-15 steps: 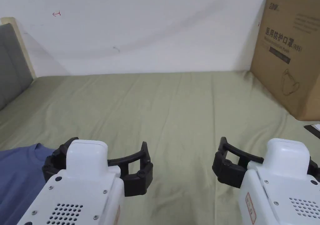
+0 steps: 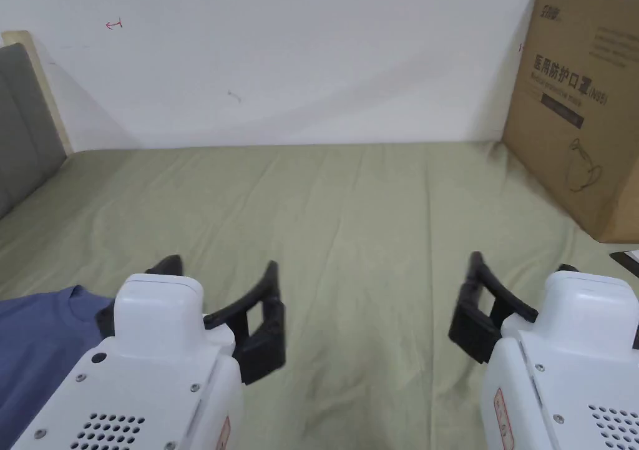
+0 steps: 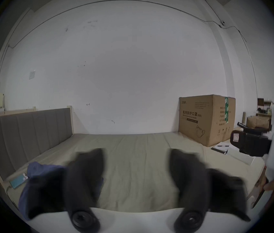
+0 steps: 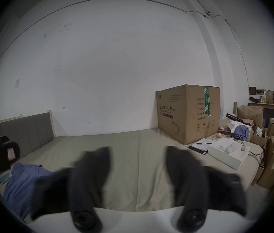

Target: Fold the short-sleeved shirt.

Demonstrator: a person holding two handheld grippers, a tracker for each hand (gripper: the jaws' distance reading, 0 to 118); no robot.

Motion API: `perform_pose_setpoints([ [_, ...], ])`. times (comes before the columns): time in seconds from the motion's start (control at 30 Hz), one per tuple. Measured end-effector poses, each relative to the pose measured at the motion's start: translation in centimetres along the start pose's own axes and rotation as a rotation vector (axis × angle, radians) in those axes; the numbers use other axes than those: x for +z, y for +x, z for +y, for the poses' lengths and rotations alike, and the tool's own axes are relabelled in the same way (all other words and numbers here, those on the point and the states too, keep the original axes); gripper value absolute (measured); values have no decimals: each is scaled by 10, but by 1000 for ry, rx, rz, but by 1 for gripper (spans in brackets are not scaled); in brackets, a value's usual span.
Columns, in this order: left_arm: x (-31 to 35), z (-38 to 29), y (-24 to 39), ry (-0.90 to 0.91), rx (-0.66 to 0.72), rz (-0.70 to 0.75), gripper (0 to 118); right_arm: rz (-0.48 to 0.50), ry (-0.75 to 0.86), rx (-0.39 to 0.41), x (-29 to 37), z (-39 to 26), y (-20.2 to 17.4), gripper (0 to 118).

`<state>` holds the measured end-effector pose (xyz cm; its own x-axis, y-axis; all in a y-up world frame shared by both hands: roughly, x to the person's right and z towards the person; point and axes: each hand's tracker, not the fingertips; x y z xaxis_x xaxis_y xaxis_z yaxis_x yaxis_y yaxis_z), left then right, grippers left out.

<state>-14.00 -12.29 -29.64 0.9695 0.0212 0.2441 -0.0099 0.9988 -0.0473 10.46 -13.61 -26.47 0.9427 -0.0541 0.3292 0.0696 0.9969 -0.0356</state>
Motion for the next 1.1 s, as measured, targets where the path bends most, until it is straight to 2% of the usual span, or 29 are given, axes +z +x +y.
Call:
perform_pose_setpoints([
  [0.03, -1, -1, -2, -6, 45, 10, 42, -4, 0, 4, 0, 0, 0, 36],
  [0.07, -3, -1, -5, -10, 85, 23, 16, -6, -9, 18, -1, -1, 0, 17],
  [0.1, -3, -1, -7, -17, 106, 41, 6, -7, -14, 28, -1, -2, 0, 12],
  [0.17, -2, -2, -9, 2, 95, 49, 0, 42, -19, 36, -1, -4, 3, 0],
  [0.33, 2, -3, -14, 8, 96, 68, 0, 42, -42, -15, -3, -1, 4, 0],
  [0.5, -1, -2, -17, -8, 99, 74, 0, 46, -41, 24, -3, -1, -1, 0],
  [0.63, 2, 1, -25, -16, 97, 76, 0, 83, -50, -1, -5, 1, -8, 0],
  [0.8, 17, 14, -52, 4, 69, 187, 0, 231, -63, 24, -17, 14, -44, 0],
  [0.93, 43, 25, -92, 17, 80, 327, 0, 394, -47, 21, -13, 20, -97, 0],
  [1.03, 63, 27, -121, -11, 37, 435, 0, 525, -89, 1, -5, 14, -134, 0],
  [1.1, 75, 23, -138, -33, 19, 483, 0, 588, -113, 24, 0, 8, -154, 0],
])
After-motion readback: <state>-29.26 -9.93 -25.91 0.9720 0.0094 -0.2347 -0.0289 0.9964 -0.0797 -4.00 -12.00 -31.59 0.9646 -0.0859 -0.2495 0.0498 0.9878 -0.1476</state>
